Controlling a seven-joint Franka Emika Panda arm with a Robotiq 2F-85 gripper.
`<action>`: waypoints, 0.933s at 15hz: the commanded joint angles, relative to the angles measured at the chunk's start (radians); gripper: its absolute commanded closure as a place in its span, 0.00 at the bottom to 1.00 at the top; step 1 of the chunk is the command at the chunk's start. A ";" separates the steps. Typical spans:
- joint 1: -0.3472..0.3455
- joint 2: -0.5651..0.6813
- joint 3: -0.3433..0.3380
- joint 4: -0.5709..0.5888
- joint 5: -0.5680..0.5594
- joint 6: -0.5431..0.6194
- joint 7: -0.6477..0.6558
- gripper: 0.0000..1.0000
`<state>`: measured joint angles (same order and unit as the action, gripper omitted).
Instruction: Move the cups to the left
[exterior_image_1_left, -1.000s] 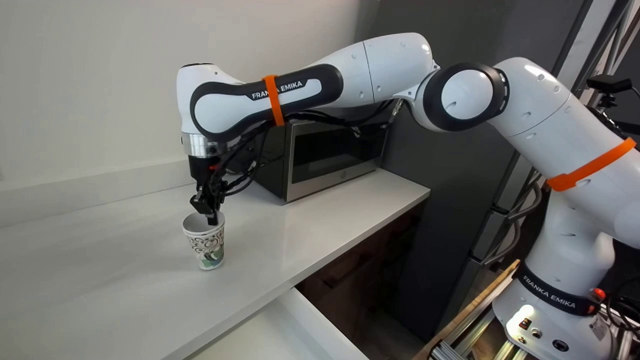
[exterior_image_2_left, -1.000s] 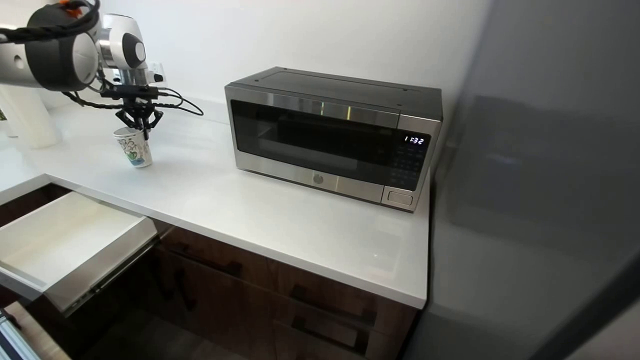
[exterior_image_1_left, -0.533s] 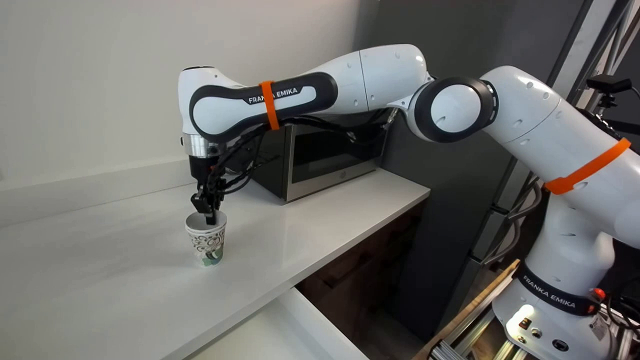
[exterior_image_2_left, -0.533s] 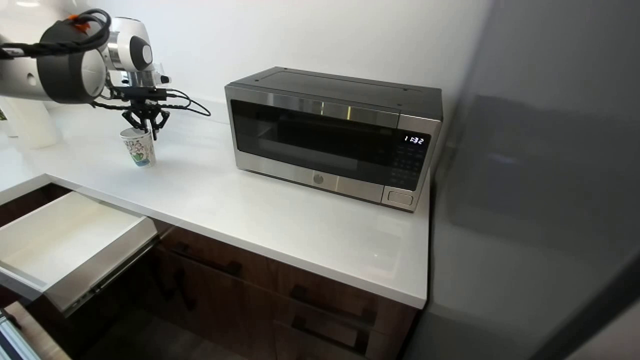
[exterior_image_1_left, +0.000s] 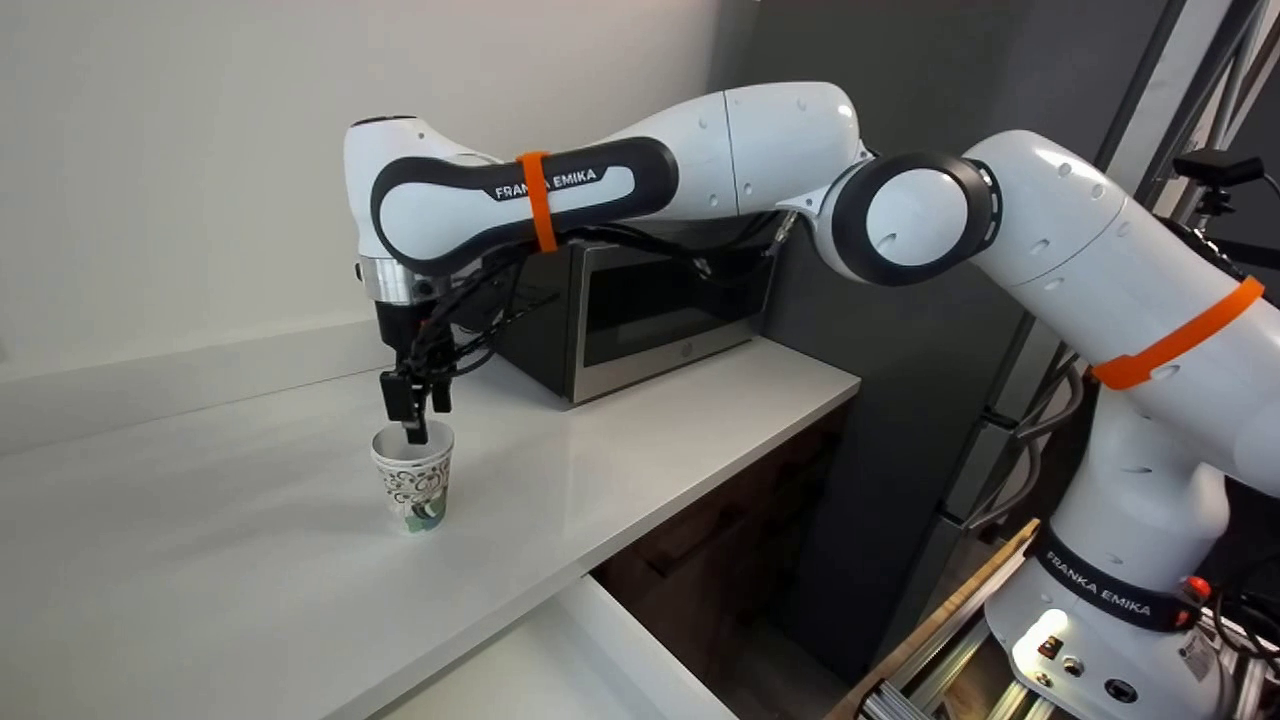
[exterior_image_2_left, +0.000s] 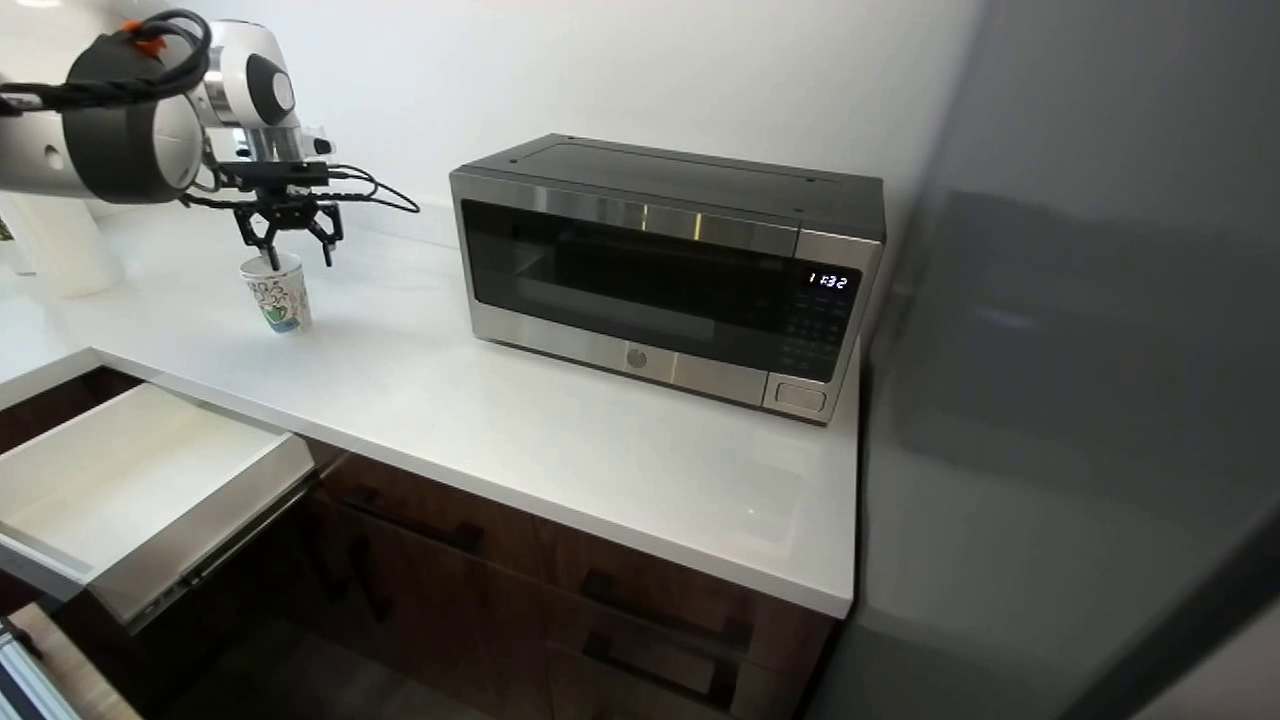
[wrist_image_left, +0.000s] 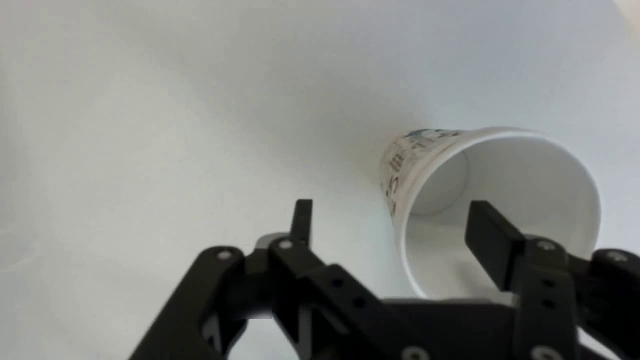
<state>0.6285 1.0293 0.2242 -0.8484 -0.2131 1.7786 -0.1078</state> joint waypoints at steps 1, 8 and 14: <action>0.019 -0.049 -0.015 0.011 -0.023 -0.114 0.009 0.00; -0.106 -0.255 0.037 -0.178 0.127 -0.118 0.111 0.00; -0.165 -0.462 0.007 -0.416 0.105 -0.101 0.294 0.00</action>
<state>0.4829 0.7093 0.2396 -1.0660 -0.1084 1.6413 0.1274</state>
